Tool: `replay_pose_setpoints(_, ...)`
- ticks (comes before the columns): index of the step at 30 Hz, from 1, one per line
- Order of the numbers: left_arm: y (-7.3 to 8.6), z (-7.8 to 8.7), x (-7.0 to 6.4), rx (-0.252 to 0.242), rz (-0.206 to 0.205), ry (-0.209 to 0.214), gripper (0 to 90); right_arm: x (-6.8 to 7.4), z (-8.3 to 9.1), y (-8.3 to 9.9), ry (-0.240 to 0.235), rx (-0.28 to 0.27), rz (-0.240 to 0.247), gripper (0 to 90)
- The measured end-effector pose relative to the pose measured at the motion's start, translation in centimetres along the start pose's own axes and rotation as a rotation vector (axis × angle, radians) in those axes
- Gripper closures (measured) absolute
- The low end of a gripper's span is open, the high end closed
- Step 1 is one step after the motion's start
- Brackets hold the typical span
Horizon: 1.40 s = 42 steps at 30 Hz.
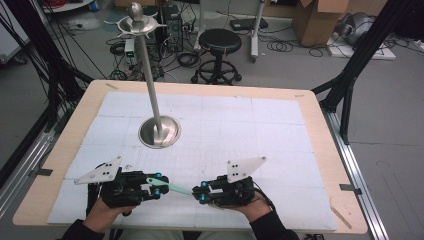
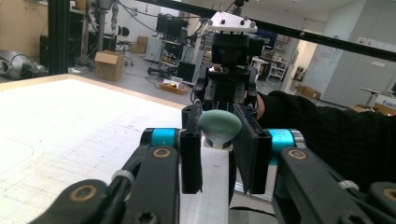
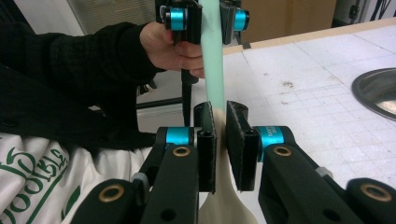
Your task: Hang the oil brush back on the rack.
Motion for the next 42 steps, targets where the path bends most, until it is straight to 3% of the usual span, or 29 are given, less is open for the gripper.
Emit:
replay_pose_setpoints(11, -0.3, -0.1, -0.4, -0.019, 0.000, 0.027, 75.8, 0.1, -0.1, 0.1, -0.018, -0.004, 0.012, 82.3)
replay_pose_setpoints(16, -0.6, -0.2, -0.6, -0.002, -0.020, 0.021, 76.0, 0.3, -0.2, 0.1, -0.020, -0.005, 0.014, 79.5)
replay_pose_setpoints(18, -0.7, -0.2, -0.5, 0.010, -0.023, 0.010, 76.0, 0.3, -0.3, 0.0, -0.019, -0.017, -0.013, 58.8)
replay_pose_setpoints(19, -0.8, -0.2, -0.5, 0.017, -0.022, 0.006, 76.0, 0.0, -0.3, -0.2, 0.008, -0.028, -0.024, 48.0)
replay_pose_setpoints(24, -0.9, -0.1, -0.2, 0.070, -0.013, -0.016, 76.0, -0.2, -0.8, -0.6, 0.089, 0.014, 0.023, 34.9)
replay_pose_setpoints(30, -0.9, -0.2, -0.1, 0.124, -0.019, -0.024, 75.9, 0.1, -2.6, -0.9, 0.097, 0.090, 0.081, 38.6)
replay_pose_setpoints(36, -1.0, -0.4, -0.3, 0.183, -0.033, -0.035, 75.9, 0.0, -3.5, -0.8, 0.089, 0.142, 0.084, 51.7)
replay_pose_setpoints(42, -1.2, -0.8, -0.3, 0.210, -0.035, -0.030, 75.9, 0.0, -3.9, -0.4, 0.080, 0.193, 0.100, 62.0)
Point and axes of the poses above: each handheld gripper's, and its own axes: z roughly backward along the jaws, y roughly out of its underside, x roughly to its left, the point moved 8 cm from there along -z, roughly forward along the jaws, and after that the axes turned 4 degrees about -x, right-handed, at the moved point
